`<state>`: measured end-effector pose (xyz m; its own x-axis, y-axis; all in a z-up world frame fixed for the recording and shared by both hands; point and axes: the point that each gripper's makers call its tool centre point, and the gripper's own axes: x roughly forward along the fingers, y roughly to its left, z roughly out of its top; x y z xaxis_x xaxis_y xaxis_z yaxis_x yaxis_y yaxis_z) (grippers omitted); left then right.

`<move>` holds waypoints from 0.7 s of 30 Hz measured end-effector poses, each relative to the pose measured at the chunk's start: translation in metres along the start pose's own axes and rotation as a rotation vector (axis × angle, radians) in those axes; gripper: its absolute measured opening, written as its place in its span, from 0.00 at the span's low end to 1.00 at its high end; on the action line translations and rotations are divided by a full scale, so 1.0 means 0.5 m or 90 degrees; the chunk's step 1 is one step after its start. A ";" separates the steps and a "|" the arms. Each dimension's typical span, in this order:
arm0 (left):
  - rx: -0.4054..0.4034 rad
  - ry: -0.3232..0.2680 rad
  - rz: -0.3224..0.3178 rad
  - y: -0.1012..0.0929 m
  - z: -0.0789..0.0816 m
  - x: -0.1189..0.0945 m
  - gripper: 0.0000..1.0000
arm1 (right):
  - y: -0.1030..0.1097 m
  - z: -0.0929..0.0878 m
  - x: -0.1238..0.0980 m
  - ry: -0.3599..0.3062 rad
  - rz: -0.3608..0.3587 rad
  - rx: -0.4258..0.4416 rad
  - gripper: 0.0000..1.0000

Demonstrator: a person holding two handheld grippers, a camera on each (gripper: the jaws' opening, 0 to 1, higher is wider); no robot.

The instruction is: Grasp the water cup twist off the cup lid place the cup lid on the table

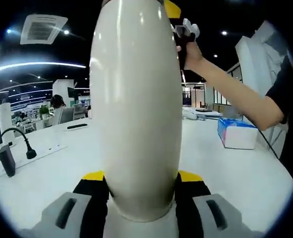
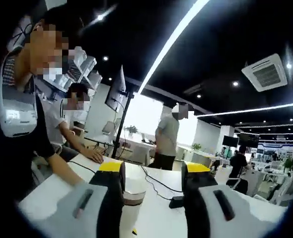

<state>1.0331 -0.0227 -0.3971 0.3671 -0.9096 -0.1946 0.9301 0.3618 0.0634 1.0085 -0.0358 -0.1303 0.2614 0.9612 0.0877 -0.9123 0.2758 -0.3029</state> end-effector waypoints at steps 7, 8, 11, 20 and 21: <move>0.001 0.001 0.000 -0.003 0.000 -0.002 0.53 | 0.044 -0.030 0.023 0.106 0.071 -0.010 0.46; 0.000 0.000 -0.001 -0.002 0.000 -0.002 0.53 | 0.038 -0.037 0.023 0.112 0.062 -0.017 0.47; -0.001 0.000 0.000 0.000 0.000 -0.001 0.53 | 0.036 -0.049 0.019 0.112 0.059 -0.016 0.48; 0.000 -0.001 0.000 0.000 0.001 0.001 0.53 | -0.022 -0.072 0.046 0.087 0.060 0.096 0.51; 0.000 -0.001 0.000 0.000 0.001 0.001 0.53 | -0.024 -0.079 0.051 0.090 0.062 0.092 0.51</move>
<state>1.0334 -0.0230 -0.3967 0.3677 -0.9098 -0.1927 0.9299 0.3624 0.0632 1.0386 -0.0145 -0.1616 0.2017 0.9768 -0.0720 -0.9685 0.1880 -0.1632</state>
